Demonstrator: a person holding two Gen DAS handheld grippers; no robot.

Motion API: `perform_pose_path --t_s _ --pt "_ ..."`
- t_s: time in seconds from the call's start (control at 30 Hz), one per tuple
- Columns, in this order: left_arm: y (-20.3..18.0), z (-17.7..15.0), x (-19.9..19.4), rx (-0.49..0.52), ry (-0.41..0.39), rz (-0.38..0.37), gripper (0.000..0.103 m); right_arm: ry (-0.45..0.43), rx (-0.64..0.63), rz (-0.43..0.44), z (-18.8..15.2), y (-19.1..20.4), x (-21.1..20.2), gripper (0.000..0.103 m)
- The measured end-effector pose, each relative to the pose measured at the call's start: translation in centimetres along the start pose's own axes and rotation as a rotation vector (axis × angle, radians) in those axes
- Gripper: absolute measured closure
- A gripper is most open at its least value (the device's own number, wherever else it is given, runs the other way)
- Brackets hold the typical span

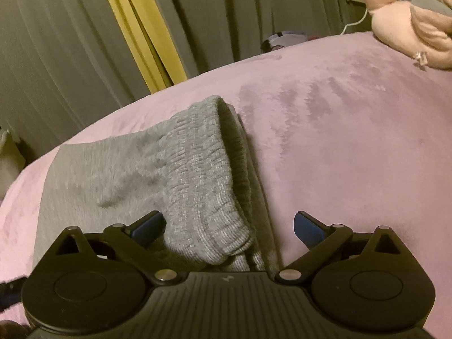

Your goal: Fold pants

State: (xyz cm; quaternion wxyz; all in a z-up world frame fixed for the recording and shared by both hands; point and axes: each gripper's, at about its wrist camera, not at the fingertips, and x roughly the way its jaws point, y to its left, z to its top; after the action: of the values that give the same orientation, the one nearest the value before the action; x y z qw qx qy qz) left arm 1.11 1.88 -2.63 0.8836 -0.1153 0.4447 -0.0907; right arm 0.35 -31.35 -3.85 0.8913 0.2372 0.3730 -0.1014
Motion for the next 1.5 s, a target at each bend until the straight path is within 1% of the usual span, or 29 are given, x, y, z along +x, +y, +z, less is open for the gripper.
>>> perform_pose_path --t_s 0.13,0.17,0.2,0.23,0.3,0.33,0.4,0.43,0.53,0.6,0.7,0.73,0.8,0.83,0.9,0.97,1.0,1.07,1.17,1.27,1.33,1.37,1.43,1.5 --pt "-3.4 -1.1 0.7 0.186 0.018 -0.009 0.007 0.001 0.017 0.005 0.0 -0.2 -0.1 0.004" --pt "-3.9 -1.3 1.0 0.216 0.025 -0.003 0.005 0.002 0.025 0.008 0.0 -0.3 -0.2 0.004" --pt "-4.0 -1.5 1.5 0.23 0.038 0.019 0.004 0.006 0.035 0.012 0.1 -0.5 -0.1 0.004" --pt "-4.0 -1.5 1.9 0.22 0.053 0.029 0.002 0.011 0.049 0.019 0.1 -0.7 -0.1 0.004" --pt "-3.3 -1.2 2.0 0.169 0.067 0.027 0.002 0.038 0.085 0.031 0.2 -1.3 0.1 0.004" --pt "-2.8 -1.0 1.9 0.141 0.062 0.034 0.002 0.052 0.101 0.037 0.2 -1.6 0.3 0.004" --pt "-1.7 -0.6 1.5 0.08 0.043 0.084 0.002 0.08 0.141 0.058 0.4 -2.3 0.5 0.004" --pt "-1.2 -0.7 0.8 0.04 0.035 0.093 0.002 0.082 0.149 0.06 0.6 -2.5 0.4 0.004" --pt "0.6 -0.2 0.4 -0.067 0.023 0.037 0.004 0.083 0.156 0.071 0.8 -2.8 0.3 0.004" --pt "0.8 -0.1 0.2 -0.073 0.008 0.019 0.004 0.088 0.152 0.07 0.9 -2.7 0.3 0.004" --pt "0.0 0.0 0.5 -0.028 -0.01 -0.012 0.004 0.107 0.167 0.095 1.0 -3.2 0.8 0.004" --pt "-0.4 0.0 0.8 -0.007 -0.015 -0.024 0.004 0.126 0.184 0.117 0.9 -3.5 0.9 0.004" --pt "-1.2 0.2 1.6 0.033 -0.008 -0.039 0.004 0.21 0.253 0.204 0.9 -4.5 2.3 0.004" --pt "-1.6 0.3 1.9 0.052 -0.003 -0.042 0.004 0.235 0.275 0.228 0.8 -4.8 2.7 0.004" --pt "-2.4 0.8 2.5 0.089 0.005 -0.056 0.004 0.245 0.267 0.262 1.4 -5.3 3.2 0.004" --pt "-2.9 1.4 3.3 0.105 0.027 -0.094 0.004 0.258 0.25 0.301 1.9 -5.7 3.8 0.004" --pt "-3.1 1.8 3.9 0.107 0.045 -0.126 0.004 0.266 0.252 0.318 2.1 -6.0 4.0 0.004" --pt "-3.2 2.8 5.3 0.093 0.087 -0.174 0.004 0.28 0.262 0.351 2.3 -6.6 4.5 0.004" --pt "-3.5 4.4 7.8 0.07 0.148 -0.225 0.004 0.29 0.233 0.402 2.9 -7.0 4.9 0.004" --pt "-4.4 5.7 9.9 0.098 0.189 -0.305 0.003 0.304 0.191 0.454 3.4 -6.6 5.8 0.004" --pt "-5.1 6.4 10.9 0.129 0.2 -0.354 0.001 0.326 0.187 0.476 3.7 -6.2 6.5 0.004" --pt "-5.4 6.8 11.6 0.137 0.214 -0.367 0.001 0.338 0.192 0.49 4.0 -6.2 7.0 0.004" --pt "-5.7 7.3 12.6 0.119 0.228 -0.388 0.001 0.35 0.2 0.511 4.5 -5.8 8.0 0.004" --pt "-5.7 7.6 13.2 0.095 0.211 -0.408 0.003 0.346 0.175 0.52 4.9 -5.1 8.6 0.004"
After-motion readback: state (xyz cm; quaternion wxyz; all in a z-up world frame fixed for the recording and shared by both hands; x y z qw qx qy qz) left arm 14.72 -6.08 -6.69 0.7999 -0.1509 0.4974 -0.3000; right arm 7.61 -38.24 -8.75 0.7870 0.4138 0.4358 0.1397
